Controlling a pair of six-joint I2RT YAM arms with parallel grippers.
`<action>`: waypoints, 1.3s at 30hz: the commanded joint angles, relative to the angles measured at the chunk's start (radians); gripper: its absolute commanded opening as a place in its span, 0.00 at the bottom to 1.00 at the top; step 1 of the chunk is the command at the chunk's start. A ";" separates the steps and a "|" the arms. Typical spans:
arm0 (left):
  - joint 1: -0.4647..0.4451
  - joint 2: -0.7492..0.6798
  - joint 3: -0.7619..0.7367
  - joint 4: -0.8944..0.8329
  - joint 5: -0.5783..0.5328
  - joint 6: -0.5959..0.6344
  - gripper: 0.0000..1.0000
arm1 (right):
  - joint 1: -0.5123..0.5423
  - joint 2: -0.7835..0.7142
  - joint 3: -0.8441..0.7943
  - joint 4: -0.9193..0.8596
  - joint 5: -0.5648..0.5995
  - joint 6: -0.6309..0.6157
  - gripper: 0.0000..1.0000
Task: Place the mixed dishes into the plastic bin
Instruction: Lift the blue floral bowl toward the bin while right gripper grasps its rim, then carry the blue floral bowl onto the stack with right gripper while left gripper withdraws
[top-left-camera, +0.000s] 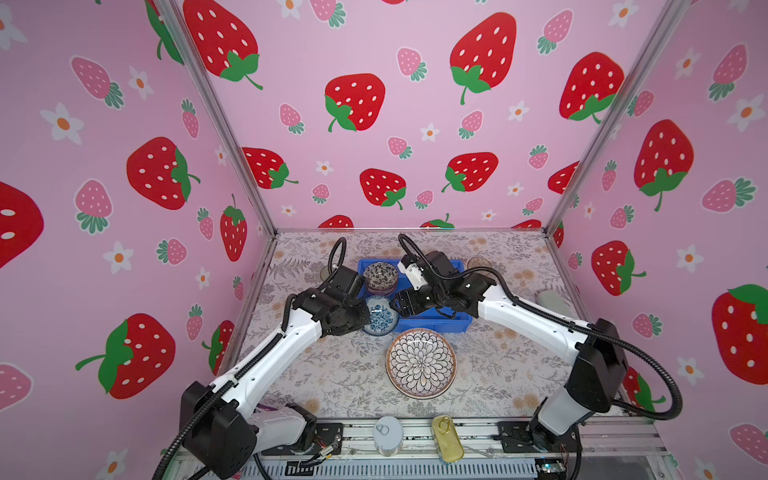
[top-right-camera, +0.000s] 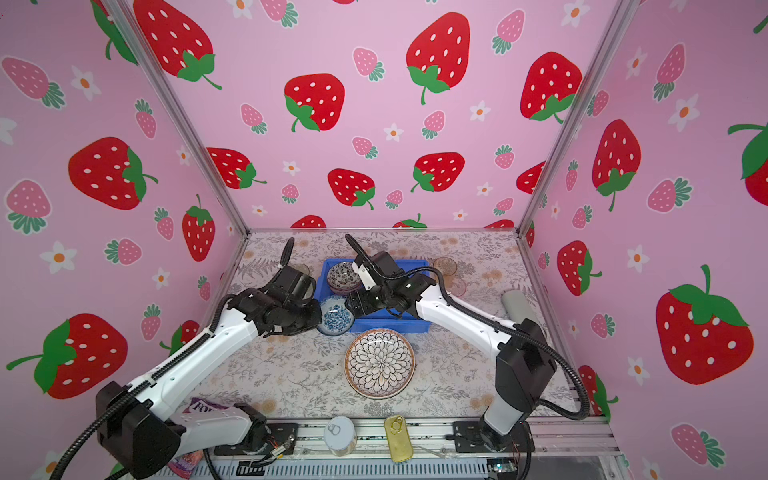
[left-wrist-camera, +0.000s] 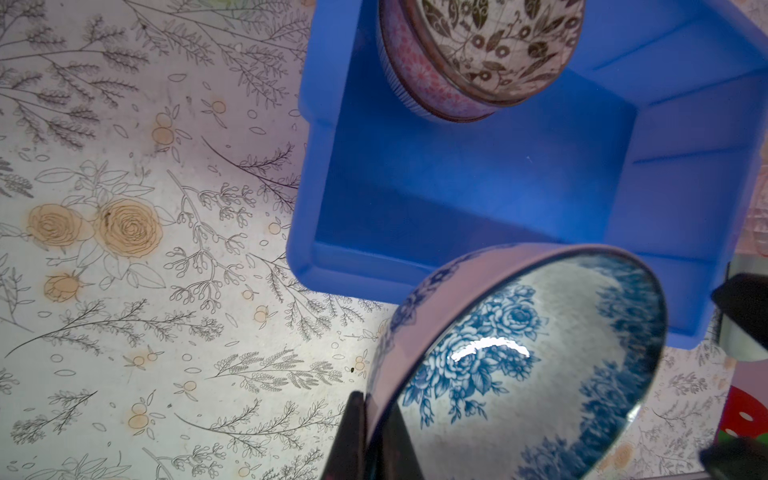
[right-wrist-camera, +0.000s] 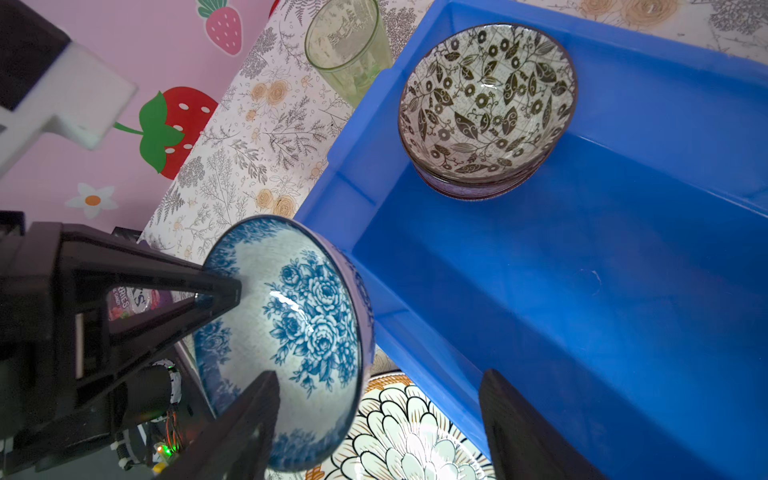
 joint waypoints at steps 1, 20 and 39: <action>-0.019 0.025 0.079 0.045 0.010 0.025 0.00 | 0.007 0.007 -0.017 -0.002 0.036 0.017 0.73; -0.070 0.063 0.114 0.060 0.011 0.022 0.00 | 0.006 0.047 -0.023 -0.025 0.124 0.032 0.31; -0.072 0.002 0.097 0.060 -0.018 -0.003 0.58 | -0.030 0.037 0.010 -0.034 0.092 0.016 0.00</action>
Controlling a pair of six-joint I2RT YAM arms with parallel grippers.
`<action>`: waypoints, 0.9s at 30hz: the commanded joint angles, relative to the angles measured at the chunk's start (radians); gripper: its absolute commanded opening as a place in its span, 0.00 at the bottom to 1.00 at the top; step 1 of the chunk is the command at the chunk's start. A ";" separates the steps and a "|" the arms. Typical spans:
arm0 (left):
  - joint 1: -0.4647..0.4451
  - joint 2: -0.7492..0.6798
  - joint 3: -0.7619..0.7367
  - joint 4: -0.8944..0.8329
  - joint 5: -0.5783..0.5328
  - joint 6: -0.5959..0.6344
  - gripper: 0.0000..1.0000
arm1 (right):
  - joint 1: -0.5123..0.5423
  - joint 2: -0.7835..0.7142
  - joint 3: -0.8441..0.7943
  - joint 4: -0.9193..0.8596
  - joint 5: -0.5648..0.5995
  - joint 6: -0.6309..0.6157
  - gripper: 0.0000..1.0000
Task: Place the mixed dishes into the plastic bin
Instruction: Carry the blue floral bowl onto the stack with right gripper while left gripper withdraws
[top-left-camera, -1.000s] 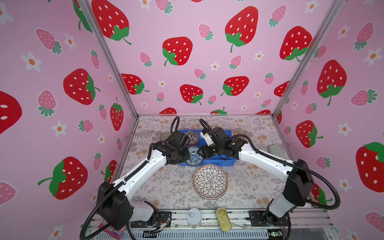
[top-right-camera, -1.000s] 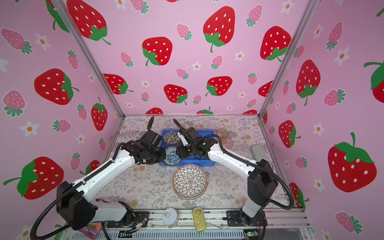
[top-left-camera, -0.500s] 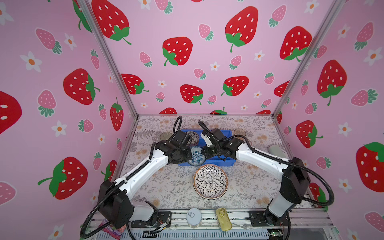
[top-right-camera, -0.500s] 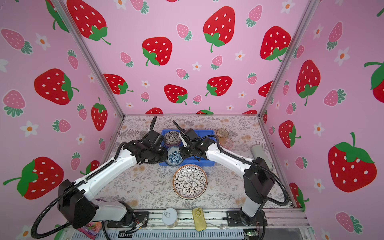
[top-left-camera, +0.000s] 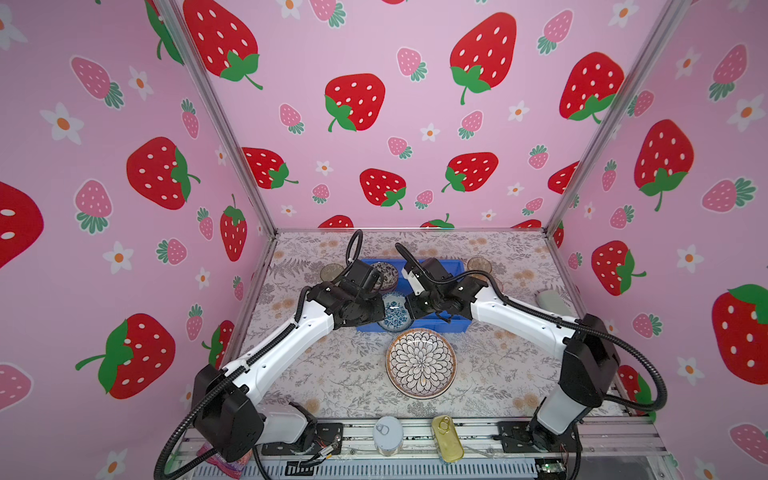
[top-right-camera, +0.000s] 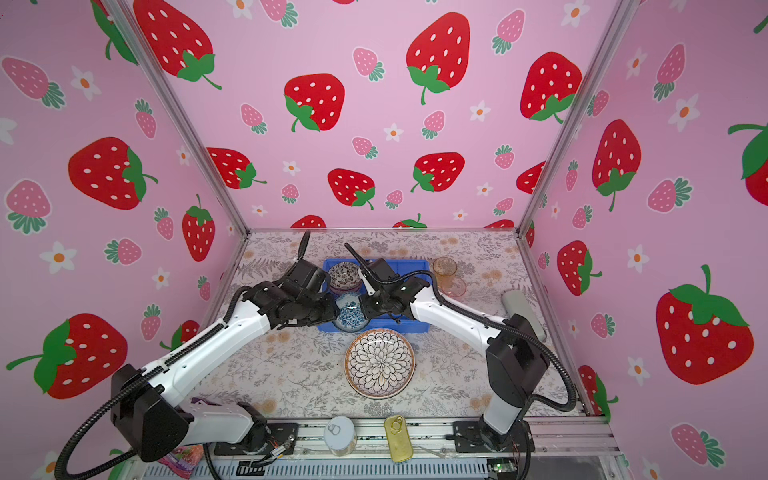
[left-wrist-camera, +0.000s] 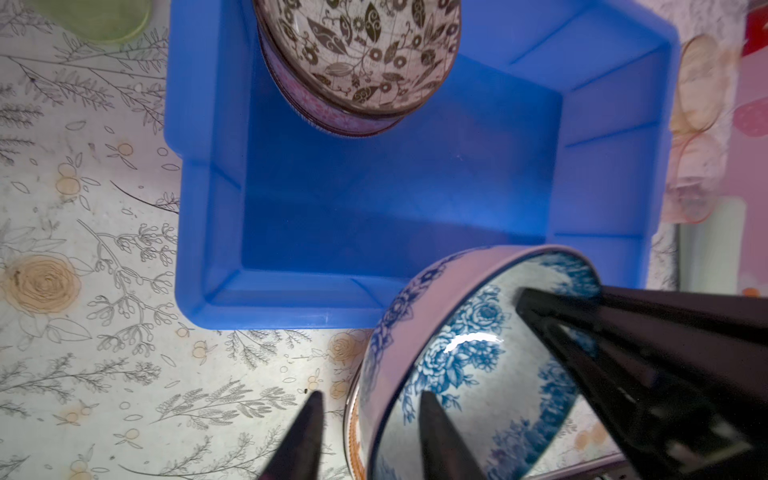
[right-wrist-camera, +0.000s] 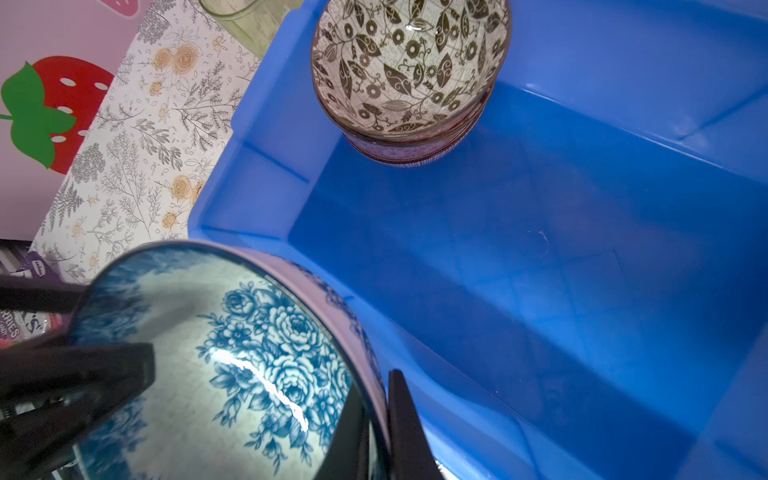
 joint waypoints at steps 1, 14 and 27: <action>0.005 -0.062 0.030 -0.016 -0.050 -0.011 0.66 | -0.026 -0.003 0.051 -0.008 -0.024 -0.010 0.00; 0.194 -0.333 0.004 -0.190 -0.134 0.020 0.99 | -0.136 0.181 0.327 -0.042 -0.094 -0.053 0.00; 0.279 -0.458 -0.064 -0.277 -0.124 0.013 0.99 | -0.156 0.430 0.605 -0.014 -0.087 0.007 0.00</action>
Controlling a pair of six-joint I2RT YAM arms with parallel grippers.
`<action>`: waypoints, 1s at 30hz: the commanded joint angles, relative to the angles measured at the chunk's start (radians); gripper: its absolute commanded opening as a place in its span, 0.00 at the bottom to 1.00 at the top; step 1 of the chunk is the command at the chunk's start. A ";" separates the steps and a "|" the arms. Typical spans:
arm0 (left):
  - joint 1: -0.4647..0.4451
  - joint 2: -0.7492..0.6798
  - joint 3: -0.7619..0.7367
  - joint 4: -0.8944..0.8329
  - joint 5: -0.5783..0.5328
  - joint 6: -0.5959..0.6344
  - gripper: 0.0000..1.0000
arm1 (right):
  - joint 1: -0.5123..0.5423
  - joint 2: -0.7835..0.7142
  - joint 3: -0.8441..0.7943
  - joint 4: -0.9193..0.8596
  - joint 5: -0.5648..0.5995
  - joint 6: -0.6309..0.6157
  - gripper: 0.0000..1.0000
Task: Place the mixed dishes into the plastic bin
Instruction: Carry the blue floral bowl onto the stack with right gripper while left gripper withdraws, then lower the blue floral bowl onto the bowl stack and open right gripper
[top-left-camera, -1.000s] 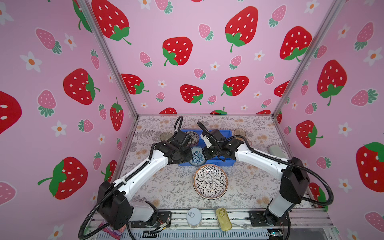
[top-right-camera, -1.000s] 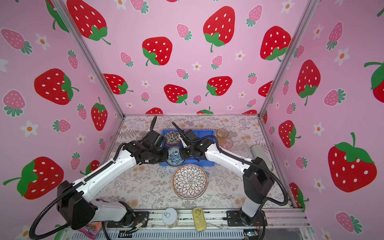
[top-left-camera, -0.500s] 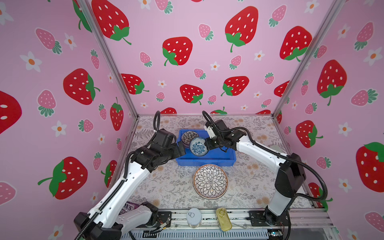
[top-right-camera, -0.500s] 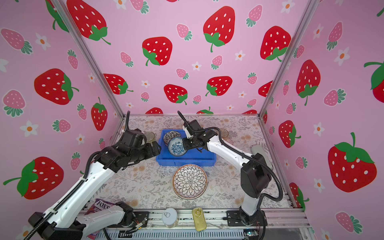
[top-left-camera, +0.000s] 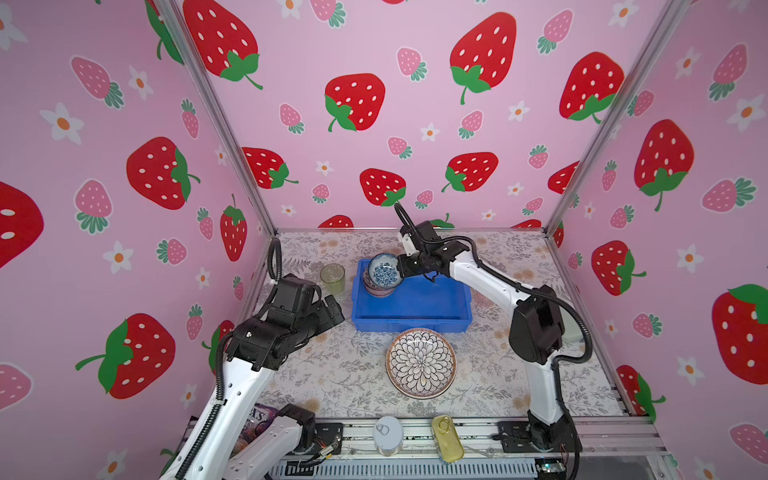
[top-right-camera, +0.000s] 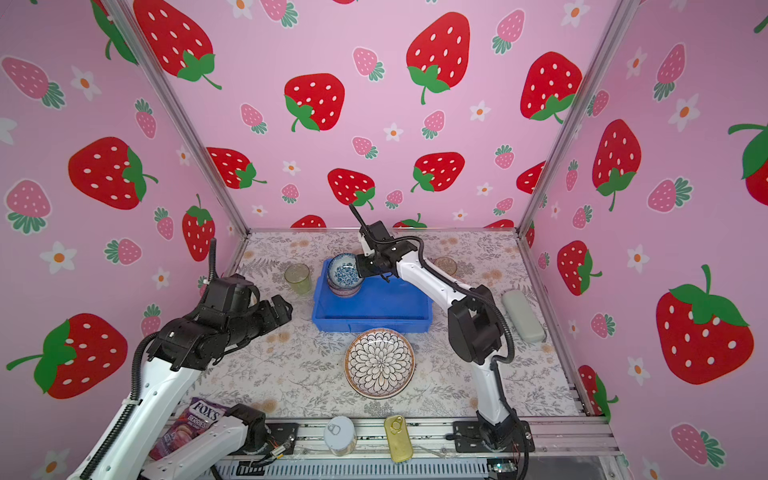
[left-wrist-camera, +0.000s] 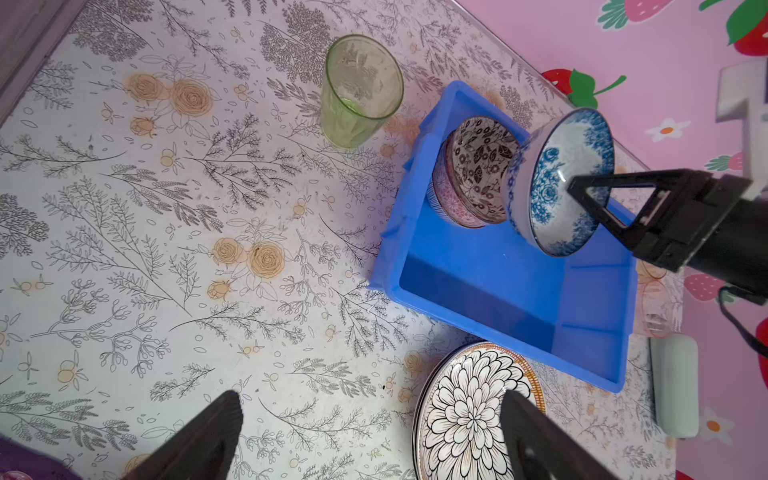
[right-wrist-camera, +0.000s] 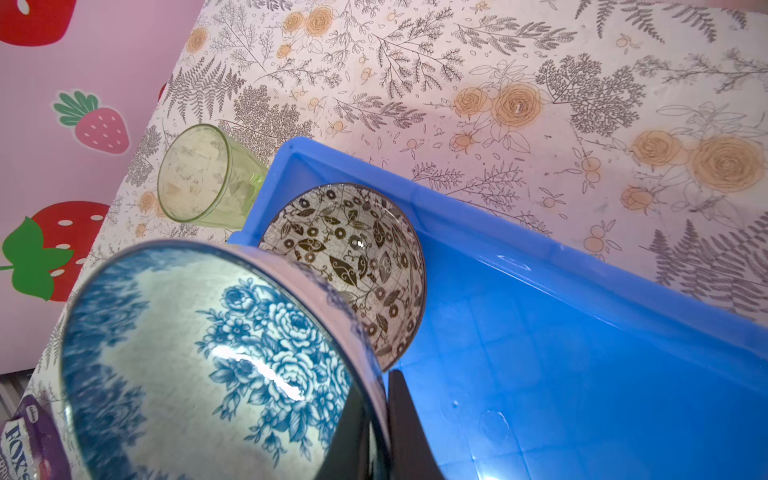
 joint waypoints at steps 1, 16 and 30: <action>0.010 -0.023 -0.009 -0.048 -0.018 0.005 0.99 | -0.006 0.026 0.069 0.045 -0.016 0.035 0.00; 0.027 -0.051 -0.061 -0.047 -0.003 -0.005 0.99 | -0.018 0.138 0.118 0.071 -0.034 0.058 0.00; 0.035 -0.048 -0.098 -0.026 0.019 -0.007 0.99 | -0.017 0.161 0.115 0.076 -0.057 0.062 0.09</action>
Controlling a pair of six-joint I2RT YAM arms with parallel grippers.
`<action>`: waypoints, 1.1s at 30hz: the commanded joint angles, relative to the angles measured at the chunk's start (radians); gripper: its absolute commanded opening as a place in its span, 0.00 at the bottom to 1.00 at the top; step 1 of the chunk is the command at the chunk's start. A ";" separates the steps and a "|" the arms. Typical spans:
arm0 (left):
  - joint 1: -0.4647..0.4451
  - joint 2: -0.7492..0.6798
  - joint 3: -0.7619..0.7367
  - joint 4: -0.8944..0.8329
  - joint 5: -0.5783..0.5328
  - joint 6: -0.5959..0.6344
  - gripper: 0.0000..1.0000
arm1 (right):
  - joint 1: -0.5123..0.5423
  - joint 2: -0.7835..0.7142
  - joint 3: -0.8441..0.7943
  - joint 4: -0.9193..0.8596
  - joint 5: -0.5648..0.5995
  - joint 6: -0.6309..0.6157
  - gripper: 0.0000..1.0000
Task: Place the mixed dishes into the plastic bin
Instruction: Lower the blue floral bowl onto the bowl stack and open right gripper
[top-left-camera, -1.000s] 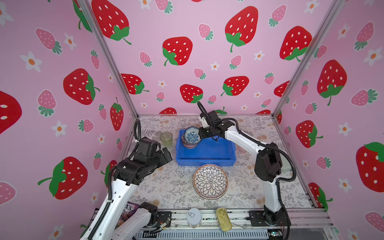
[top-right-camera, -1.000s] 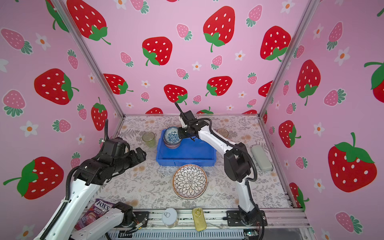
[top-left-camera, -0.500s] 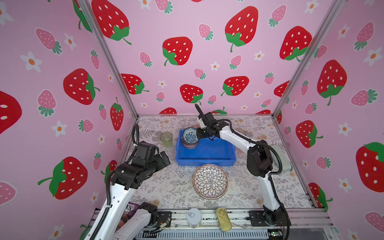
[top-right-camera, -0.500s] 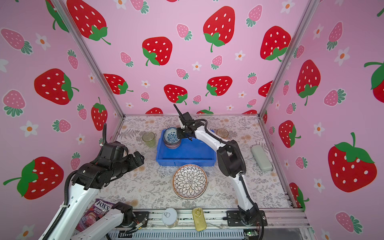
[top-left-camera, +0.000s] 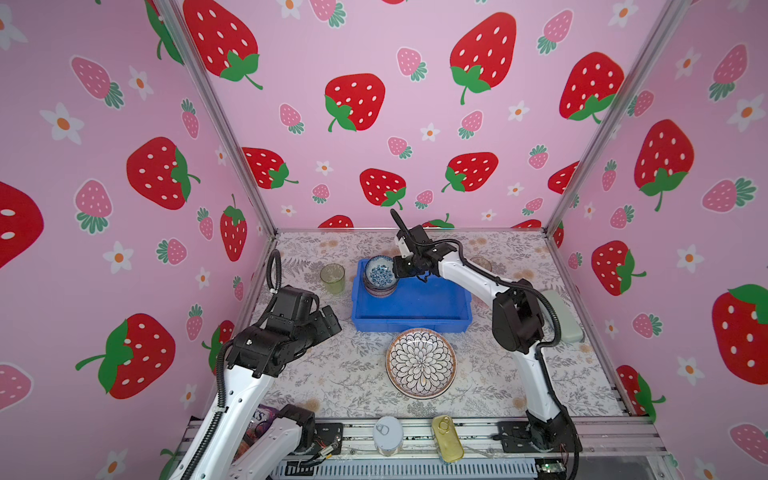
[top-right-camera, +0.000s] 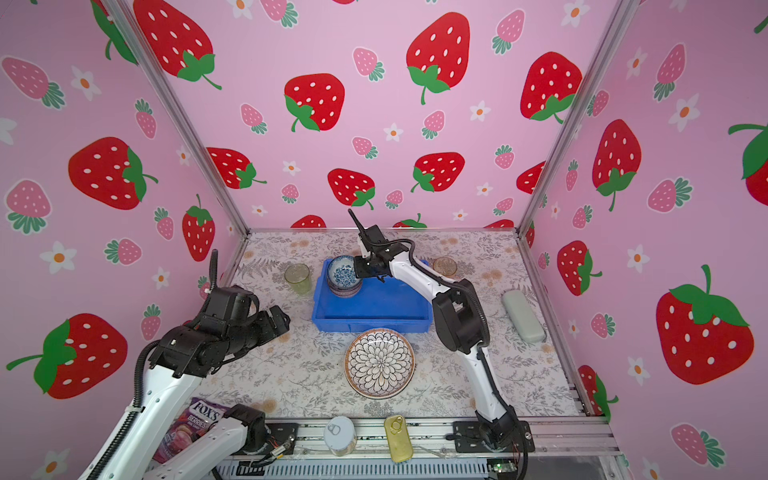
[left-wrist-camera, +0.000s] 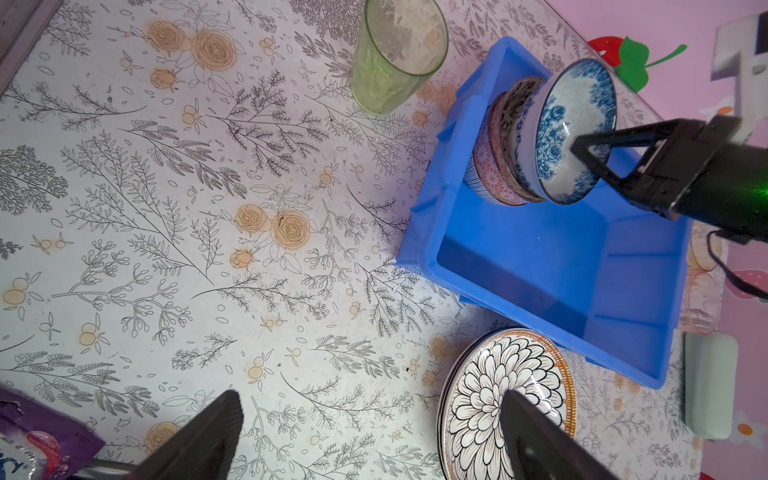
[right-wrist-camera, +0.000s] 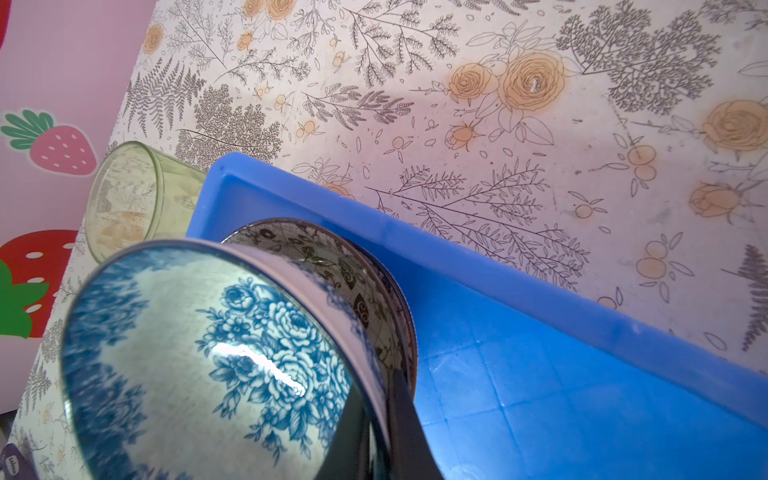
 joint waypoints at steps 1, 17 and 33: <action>0.007 -0.007 -0.012 0.004 0.000 -0.004 0.99 | -0.001 0.016 0.040 0.039 -0.027 0.012 0.11; 0.011 -0.019 -0.034 0.003 0.001 -0.008 0.99 | 0.001 0.018 0.032 0.036 -0.035 0.013 0.29; 0.015 -0.021 -0.056 0.012 0.009 -0.008 0.99 | -0.013 -0.092 -0.137 0.111 -0.017 0.021 0.30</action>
